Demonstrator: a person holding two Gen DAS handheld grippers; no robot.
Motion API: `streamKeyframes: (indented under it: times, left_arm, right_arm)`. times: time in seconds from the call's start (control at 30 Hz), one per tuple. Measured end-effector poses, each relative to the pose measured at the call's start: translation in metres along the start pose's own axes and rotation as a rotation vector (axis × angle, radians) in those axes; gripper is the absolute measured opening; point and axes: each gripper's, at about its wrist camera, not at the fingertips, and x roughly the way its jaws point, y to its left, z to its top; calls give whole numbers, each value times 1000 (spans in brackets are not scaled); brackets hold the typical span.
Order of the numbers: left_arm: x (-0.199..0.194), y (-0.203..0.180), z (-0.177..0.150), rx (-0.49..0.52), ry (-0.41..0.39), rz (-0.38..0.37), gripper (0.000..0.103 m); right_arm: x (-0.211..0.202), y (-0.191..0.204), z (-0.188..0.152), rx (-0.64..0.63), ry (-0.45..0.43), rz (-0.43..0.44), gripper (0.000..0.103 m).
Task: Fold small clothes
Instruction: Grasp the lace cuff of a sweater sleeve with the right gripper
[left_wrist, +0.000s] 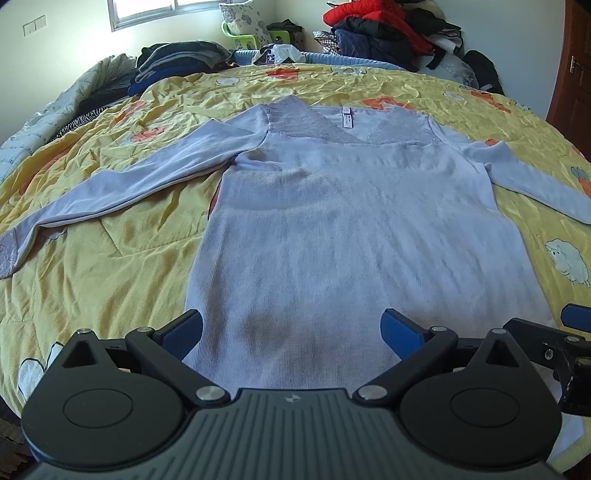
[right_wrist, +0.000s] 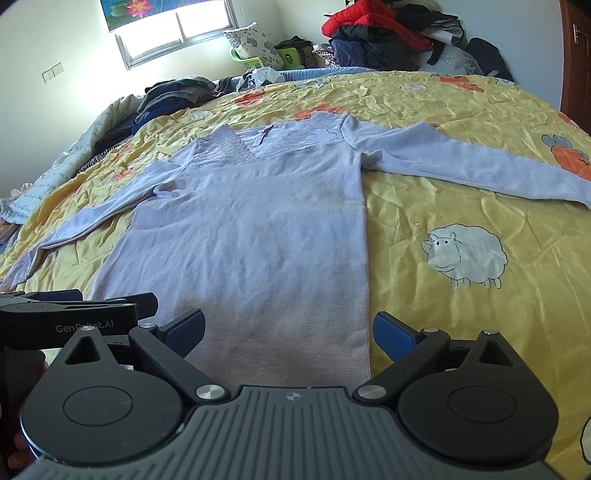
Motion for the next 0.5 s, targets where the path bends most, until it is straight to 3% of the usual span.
streamKeyframes:
  times: [0.3, 0.5]
  left_arm:
    - [-1, -3, 2, 26, -17, -2, 103]
    - [-3, -16, 11, 94, -64, 10, 103]
  right_arm:
    - [-3, -2, 1, -36, -54, 21, 98]
    - [-2, -35, 8, 35, -92, 24, 99]
